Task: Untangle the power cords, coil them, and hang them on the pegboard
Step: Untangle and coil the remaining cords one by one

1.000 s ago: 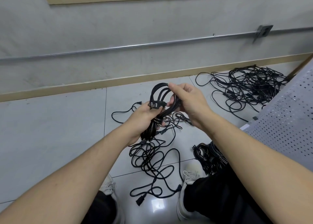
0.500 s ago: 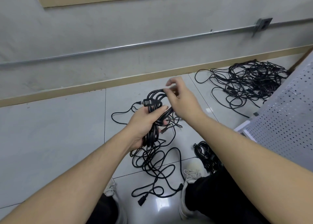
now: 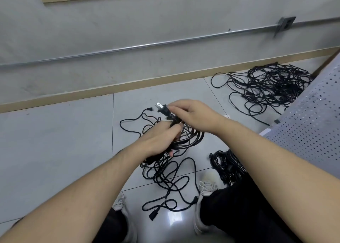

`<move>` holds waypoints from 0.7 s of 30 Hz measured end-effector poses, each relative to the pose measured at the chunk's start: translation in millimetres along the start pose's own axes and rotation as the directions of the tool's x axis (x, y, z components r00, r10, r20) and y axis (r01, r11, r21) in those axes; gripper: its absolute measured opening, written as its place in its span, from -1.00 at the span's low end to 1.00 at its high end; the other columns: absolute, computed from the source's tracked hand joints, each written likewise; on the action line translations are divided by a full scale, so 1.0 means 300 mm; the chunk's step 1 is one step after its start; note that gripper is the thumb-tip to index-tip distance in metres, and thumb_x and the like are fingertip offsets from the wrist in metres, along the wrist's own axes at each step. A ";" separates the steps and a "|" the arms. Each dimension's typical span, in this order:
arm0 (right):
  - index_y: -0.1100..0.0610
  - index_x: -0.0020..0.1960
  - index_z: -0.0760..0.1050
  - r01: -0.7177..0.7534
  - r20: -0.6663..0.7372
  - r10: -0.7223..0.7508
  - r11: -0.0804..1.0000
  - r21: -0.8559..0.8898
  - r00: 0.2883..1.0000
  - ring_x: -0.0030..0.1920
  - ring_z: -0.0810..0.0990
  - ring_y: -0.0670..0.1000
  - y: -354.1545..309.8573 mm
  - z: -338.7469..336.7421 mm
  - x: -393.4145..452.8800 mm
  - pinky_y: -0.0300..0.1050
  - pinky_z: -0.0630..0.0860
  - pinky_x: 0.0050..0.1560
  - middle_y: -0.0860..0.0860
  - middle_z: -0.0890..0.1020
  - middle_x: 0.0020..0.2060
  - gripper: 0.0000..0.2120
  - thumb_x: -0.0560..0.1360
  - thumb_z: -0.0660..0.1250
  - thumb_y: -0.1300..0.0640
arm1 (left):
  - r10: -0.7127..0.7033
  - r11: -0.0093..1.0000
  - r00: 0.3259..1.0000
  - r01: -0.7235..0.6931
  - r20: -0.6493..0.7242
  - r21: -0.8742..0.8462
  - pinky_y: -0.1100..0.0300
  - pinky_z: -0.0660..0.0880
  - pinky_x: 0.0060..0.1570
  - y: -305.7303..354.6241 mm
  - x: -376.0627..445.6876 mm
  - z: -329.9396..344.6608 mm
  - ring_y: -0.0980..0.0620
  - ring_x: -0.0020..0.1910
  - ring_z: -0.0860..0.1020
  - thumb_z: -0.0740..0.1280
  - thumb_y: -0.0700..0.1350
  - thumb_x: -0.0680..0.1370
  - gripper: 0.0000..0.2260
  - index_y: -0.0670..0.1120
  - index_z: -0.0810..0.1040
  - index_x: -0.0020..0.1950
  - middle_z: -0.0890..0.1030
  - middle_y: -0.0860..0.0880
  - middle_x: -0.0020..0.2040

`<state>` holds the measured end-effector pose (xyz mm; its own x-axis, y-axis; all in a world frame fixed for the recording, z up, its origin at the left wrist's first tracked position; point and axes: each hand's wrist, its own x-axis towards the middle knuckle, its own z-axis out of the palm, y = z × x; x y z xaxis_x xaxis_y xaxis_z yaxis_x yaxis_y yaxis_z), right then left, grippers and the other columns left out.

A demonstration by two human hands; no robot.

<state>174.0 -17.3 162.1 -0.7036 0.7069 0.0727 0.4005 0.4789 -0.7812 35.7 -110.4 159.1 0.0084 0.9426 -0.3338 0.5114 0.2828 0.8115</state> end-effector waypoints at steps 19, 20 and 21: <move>0.08 -0.47 0.32 -0.463 -0.220 0.432 0.879 -0.112 0.874 -0.42 0.39 0.02 0.161 -0.137 -0.028 -0.05 0.32 -0.30 -0.09 0.35 -0.60 -0.39 0.39 0.42 -0.39 | -0.011 0.997 0.998 0.017 -0.066 0.081 0.14 0.42 -0.23 0.110 0.202 0.211 0.08 -0.39 0.65 0.01 0.10 0.68 -0.56 0.03 0.64 -0.10 0.70 0.02 -0.05; 0.09 -0.45 0.36 -0.481 -0.205 0.454 0.869 -0.112 0.867 -0.40 0.42 0.03 0.182 -0.150 -0.031 -0.05 0.35 -0.28 -0.06 0.40 -0.54 -0.40 0.38 0.43 -0.38 | -0.022 0.999 0.999 0.024 -0.049 0.034 0.14 0.43 -0.23 0.115 0.216 0.235 0.07 -0.40 0.65 0.01 0.09 0.68 -0.56 0.03 0.65 -0.09 0.69 0.00 -0.02; 0.11 -0.42 0.39 -0.494 -0.186 0.471 0.863 -0.104 0.862 -0.37 0.43 0.03 0.204 -0.162 -0.039 -0.06 0.36 -0.27 -0.02 0.44 -0.48 -0.42 0.37 0.45 -0.38 | -0.032 0.999 0.999 0.032 -0.038 -0.009 0.13 0.44 -0.22 0.117 0.236 0.259 0.05 -0.40 0.64 0.02 0.08 0.68 -0.56 0.02 0.67 -0.09 0.68 -0.02 0.00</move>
<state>235.3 29.0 143.6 -0.3083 0.9321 -0.1900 0.7543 0.1178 -0.6459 121.0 -47.5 126.7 -0.0408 0.9391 -0.3411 0.5041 0.3141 0.8045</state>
